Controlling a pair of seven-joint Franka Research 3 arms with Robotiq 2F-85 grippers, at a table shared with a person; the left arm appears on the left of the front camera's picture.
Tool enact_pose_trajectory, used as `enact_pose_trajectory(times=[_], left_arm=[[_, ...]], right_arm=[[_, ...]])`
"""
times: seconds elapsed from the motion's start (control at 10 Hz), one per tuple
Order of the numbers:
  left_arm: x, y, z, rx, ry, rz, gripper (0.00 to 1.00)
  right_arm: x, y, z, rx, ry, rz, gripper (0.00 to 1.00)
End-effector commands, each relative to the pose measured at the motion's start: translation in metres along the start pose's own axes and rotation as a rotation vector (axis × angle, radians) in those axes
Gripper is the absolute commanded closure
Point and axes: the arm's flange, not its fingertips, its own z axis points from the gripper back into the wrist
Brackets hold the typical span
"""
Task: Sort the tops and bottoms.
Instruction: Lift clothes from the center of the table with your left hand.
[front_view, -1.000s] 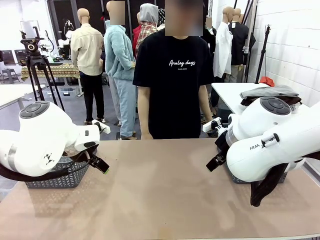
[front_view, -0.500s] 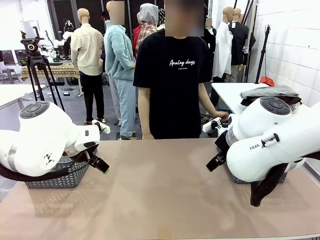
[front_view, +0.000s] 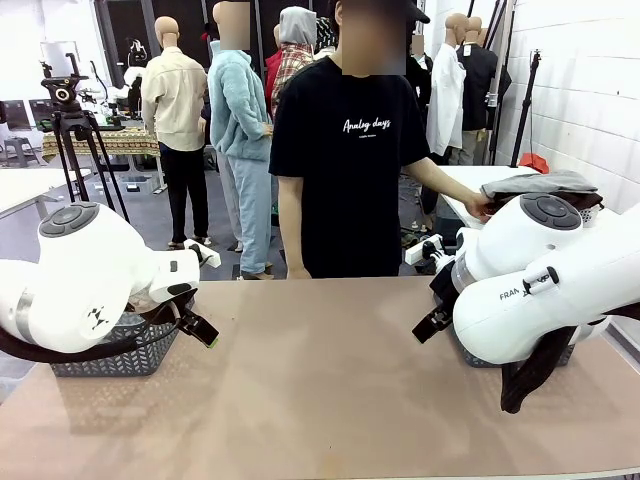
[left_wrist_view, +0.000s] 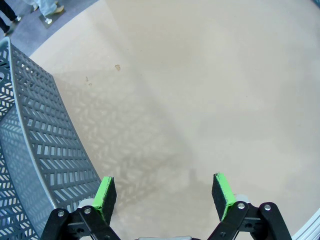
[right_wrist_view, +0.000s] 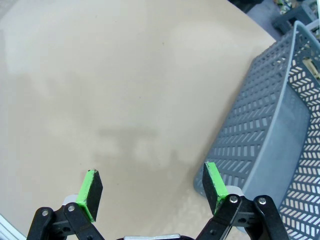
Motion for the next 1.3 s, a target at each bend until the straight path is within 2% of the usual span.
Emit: enact_pose_trajectory(times=[0.0,1.2], left_arm=[[-0.0004,0.0016,0.0,0.0,0.0,0.003,0.0],[-0.0004,0.0016,0.0,0.0,0.0,0.003,0.0]], right_arm=[[0.0,-0.0001,0.0,0.0,0.0,-0.001,0.0],[0.0,-0.0001,0.0,0.0,0.0,-0.001,0.0]])
